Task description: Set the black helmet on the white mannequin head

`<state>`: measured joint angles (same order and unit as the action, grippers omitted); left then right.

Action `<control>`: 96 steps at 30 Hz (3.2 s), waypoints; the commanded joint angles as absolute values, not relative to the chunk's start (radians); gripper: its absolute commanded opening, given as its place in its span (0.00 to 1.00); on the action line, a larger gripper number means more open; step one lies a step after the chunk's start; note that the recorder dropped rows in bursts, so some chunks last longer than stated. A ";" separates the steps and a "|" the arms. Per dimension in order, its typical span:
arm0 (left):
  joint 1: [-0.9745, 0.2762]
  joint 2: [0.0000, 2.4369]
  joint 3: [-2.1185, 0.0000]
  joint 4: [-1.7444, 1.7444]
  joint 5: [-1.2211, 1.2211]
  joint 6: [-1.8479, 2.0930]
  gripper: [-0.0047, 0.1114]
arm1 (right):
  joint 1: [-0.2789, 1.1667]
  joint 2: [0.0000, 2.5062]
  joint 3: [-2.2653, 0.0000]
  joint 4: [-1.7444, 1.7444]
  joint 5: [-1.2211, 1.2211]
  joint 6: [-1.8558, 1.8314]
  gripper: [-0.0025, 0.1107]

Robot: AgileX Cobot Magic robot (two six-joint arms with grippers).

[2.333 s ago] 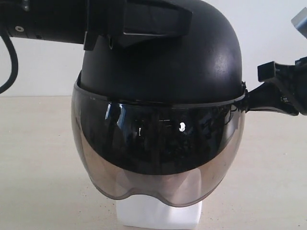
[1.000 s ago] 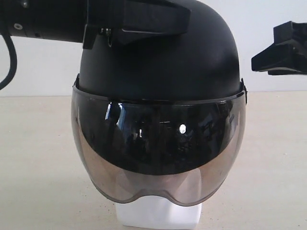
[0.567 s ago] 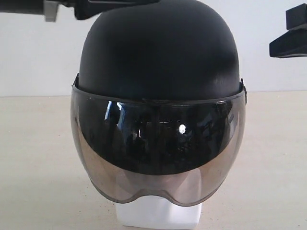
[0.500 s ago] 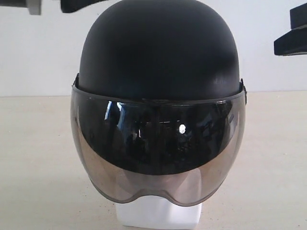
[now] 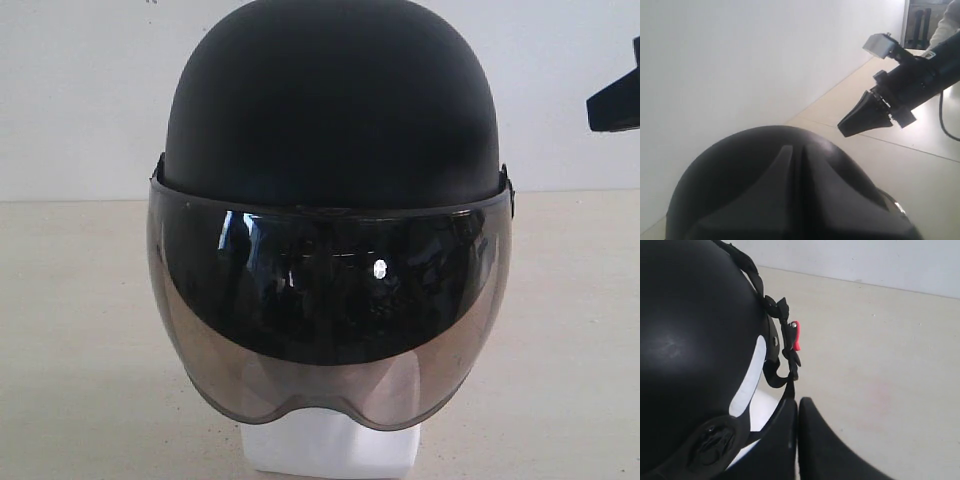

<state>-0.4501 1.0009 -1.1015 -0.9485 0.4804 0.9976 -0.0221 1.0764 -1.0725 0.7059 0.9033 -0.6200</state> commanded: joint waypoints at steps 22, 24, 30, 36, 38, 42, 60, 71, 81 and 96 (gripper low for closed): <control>-0.452 0.893 -1.039 -0.626 0.412 0.638 0.08 | 0.057 1.046 -1.078 0.709 0.907 -0.683 0.02; -0.452 0.867 -1.020 -0.571 0.410 0.596 0.08 | 0.057 1.046 -1.078 0.707 0.904 -0.683 0.02; -0.448 0.776 -0.942 -0.458 0.301 0.472 0.08 | 0.057 1.046 -1.078 0.710 0.893 -0.683 0.02; -0.448 0.735 -0.888 -0.444 0.268 0.423 0.08 | 0.058 1.044 -1.078 0.773 0.926 -0.752 0.02; -0.448 0.735 -0.882 -0.444 0.180 0.424 0.08 | 0.070 1.035 -1.078 0.857 0.938 -0.830 0.02; -0.448 0.790 -0.964 -0.432 0.144 0.424 0.08 | 0.112 1.009 -1.104 0.893 0.943 -0.871 0.02; -0.442 1.452 -1.626 -0.898 0.854 0.973 0.08 | 0.153 0.988 -1.265 0.913 1.200 -0.824 0.02; -0.306 1.586 -1.678 -1.051 0.996 1.092 0.08 | 0.362 0.990 -1.265 0.731 1.121 -0.757 0.02; -0.280 1.620 -1.678 -1.086 1.025 1.139 0.08 | 0.495 1.086 -1.265 0.695 1.052 -0.720 0.02; -0.280 1.675 -1.674 -1.079 1.046 1.139 0.08 | 0.592 1.160 -1.265 0.586 1.017 -0.638 0.02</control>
